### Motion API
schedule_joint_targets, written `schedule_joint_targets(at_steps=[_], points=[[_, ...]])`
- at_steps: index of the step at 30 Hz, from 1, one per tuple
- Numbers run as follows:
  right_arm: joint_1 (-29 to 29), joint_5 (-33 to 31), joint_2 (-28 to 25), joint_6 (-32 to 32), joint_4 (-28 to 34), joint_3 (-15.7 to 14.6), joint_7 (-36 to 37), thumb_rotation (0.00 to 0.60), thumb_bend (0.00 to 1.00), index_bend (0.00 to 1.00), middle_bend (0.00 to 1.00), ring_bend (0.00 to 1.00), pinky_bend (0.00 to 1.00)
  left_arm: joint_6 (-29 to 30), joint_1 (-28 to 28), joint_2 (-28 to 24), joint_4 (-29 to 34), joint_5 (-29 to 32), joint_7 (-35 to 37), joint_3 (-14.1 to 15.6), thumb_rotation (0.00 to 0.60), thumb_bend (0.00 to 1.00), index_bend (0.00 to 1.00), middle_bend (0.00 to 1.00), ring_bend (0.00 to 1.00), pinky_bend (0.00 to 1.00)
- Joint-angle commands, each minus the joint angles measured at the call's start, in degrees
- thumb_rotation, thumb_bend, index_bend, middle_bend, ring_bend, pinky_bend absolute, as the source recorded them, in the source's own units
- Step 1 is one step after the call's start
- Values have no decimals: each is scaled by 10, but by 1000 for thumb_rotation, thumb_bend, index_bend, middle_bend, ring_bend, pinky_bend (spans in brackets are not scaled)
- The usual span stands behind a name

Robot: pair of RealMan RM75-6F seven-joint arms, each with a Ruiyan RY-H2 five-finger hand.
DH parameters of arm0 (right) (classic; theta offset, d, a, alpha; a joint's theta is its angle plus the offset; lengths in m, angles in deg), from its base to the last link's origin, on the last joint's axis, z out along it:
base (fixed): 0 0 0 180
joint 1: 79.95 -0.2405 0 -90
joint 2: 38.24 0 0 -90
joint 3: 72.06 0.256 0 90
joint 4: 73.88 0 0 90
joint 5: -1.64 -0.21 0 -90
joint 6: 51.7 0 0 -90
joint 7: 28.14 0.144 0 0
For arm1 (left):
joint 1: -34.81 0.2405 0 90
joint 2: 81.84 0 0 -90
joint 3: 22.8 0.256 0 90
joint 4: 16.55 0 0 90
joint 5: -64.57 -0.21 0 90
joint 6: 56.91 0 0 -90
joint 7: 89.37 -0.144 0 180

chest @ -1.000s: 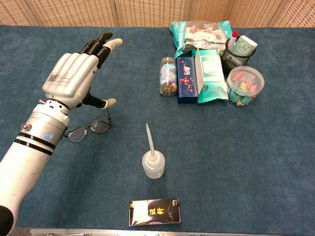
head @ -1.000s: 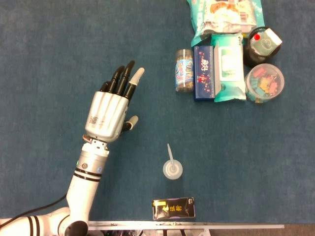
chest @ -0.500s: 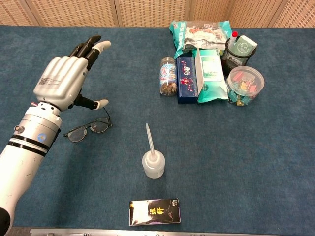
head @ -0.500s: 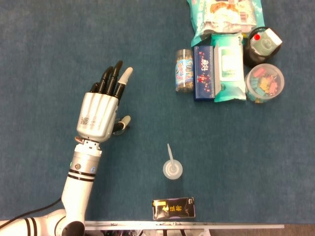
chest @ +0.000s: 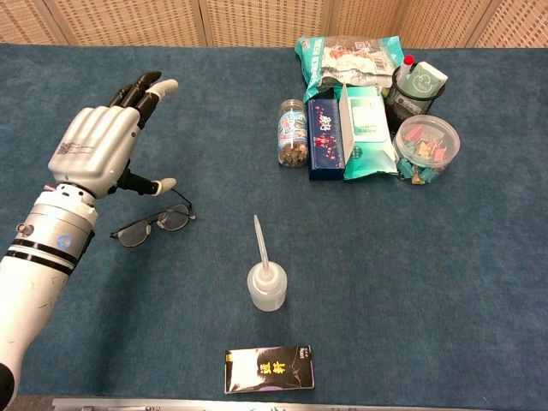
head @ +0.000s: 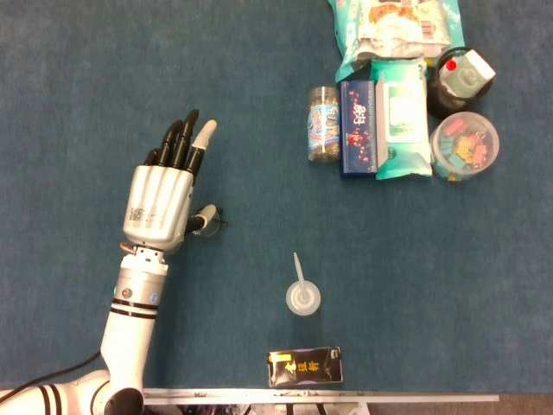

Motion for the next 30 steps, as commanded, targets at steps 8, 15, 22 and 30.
schedule_joint_targets(at_steps=[8,15,22,30], points=[[-1,0,-1,3,0,-1,-3,600,521,561,447,318,296,4,8,1,-14,9,17,3,600,116,77,0,87,347],[0,1,-1,1,1,-1,0,600,521,561,447,318,296,9,12,0,-16,7,25,6,600,116,78,0,87,347],[3,0,-3,-6,-2,1,8,600,521,561,447,318,296,24,16,-8,12,-20,25,17,600,116,79,0,87,347],[4,-1,-3,-8,-4,1,13,600,522,561,447,318,296,27,14,-8,29,-33,7,17,600,116,79,0,87,347]])
